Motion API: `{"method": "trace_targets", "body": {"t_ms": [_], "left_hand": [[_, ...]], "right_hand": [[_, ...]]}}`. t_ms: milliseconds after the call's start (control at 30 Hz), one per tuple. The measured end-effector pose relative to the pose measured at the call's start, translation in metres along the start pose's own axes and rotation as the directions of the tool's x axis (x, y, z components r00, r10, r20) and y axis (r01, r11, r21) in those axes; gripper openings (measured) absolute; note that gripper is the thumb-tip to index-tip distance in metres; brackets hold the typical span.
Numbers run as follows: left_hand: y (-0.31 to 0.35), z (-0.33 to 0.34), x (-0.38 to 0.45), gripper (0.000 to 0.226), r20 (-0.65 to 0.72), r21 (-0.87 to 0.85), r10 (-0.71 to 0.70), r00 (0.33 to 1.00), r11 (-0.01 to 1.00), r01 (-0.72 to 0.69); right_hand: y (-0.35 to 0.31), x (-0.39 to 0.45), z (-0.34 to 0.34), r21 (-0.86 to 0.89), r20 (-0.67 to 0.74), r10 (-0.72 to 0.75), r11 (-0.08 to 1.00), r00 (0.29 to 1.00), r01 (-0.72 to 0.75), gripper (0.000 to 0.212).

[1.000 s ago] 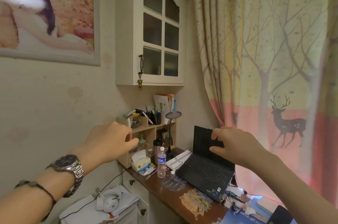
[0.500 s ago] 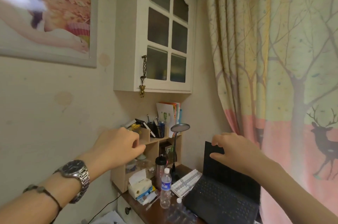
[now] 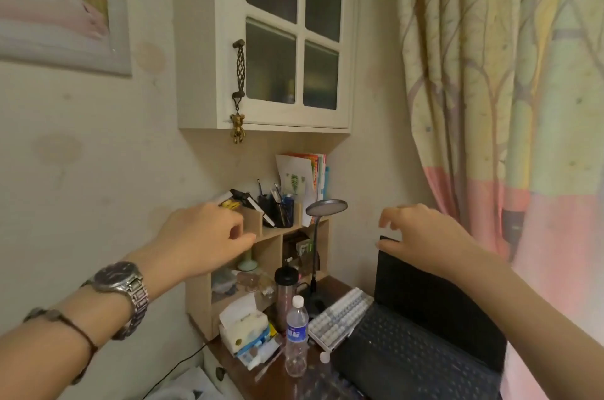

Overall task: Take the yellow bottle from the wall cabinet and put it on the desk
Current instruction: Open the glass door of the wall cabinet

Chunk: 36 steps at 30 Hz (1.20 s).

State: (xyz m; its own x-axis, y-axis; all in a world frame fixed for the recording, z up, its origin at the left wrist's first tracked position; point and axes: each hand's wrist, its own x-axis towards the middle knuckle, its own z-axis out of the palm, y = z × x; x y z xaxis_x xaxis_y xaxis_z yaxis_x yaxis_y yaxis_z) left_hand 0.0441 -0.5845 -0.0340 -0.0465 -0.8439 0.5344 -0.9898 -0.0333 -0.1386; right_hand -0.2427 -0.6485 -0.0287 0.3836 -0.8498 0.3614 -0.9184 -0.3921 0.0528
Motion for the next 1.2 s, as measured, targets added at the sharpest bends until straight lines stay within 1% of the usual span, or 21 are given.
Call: {"method": "trace_targets", "body": {"t_ms": [100,200,267,367,533,667,833,933,1033,1133,1200], "left_hand": [[0.0,0.031,0.032,0.037,0.018,0.043,0.003,1.0,0.999,-0.004],[-0.003,0.05,0.074,0.034,0.013,-0.004,-0.054,0.998,0.999,0.054],[-0.006,0.053,0.1,0.031,-0.019,-0.024,-0.076,0.997,0.997,0.075],[-0.011,0.052,0.128,0.031,-0.041,0.002,-0.078,0.996,0.997,0.078],[-0.018,0.051,0.156,0.036,-0.066,0.033,-0.09,0.994,0.995,0.093],[-0.029,0.056,0.168,0.034,-0.056,0.045,-0.105,0.993,0.993,0.108],[-0.056,0.054,0.185,0.03,-0.107,0.05,-0.11,0.988,0.992,0.116],[-0.079,0.049,0.204,0.032,-0.154,0.059,-0.11,0.982,0.991,0.12],[-0.106,0.044,0.23,0.032,-0.239,0.057,-0.086,0.967,0.993,0.103],[-0.133,0.041,0.254,0.028,-0.344,-0.011,-0.086,0.935,0.996,0.087],[-0.151,0.041,0.266,0.03,-0.419,-0.05,-0.074,0.905,0.997,0.059]], "right_hand": [[0.015,0.046,0.019,-0.002,0.008,-0.034,0.999,0.999,0.034,0.038],[0.027,0.097,0.026,-0.025,0.009,-0.062,0.998,0.998,0.062,0.036],[0.032,0.13,0.023,-0.019,-0.024,-0.082,0.997,0.996,0.081,0.036],[0.034,0.163,0.015,-0.012,-0.074,-0.108,0.994,0.991,0.107,0.038],[0.03,0.195,0.023,0.038,-0.144,-0.144,0.988,0.979,0.151,0.034],[0.021,0.21,0.03,0.04,-0.157,-0.18,0.981,0.971,0.189,0.037],[0.005,0.23,0.026,0.03,-0.207,-0.209,0.975,0.956,0.22,0.038],[-0.011,0.245,0.021,0.048,-0.242,-0.219,0.97,0.945,0.237,0.038],[-0.033,0.263,0.018,0.073,-0.27,-0.218,0.966,0.938,0.246,0.039],[-0.061,0.293,0.009,0.116,-0.292,-0.212,0.96,0.932,0.255,0.036],[-0.083,0.315,-0.001,0.158,-0.331,-0.194,0.954,0.924,0.256,0.038]]}}
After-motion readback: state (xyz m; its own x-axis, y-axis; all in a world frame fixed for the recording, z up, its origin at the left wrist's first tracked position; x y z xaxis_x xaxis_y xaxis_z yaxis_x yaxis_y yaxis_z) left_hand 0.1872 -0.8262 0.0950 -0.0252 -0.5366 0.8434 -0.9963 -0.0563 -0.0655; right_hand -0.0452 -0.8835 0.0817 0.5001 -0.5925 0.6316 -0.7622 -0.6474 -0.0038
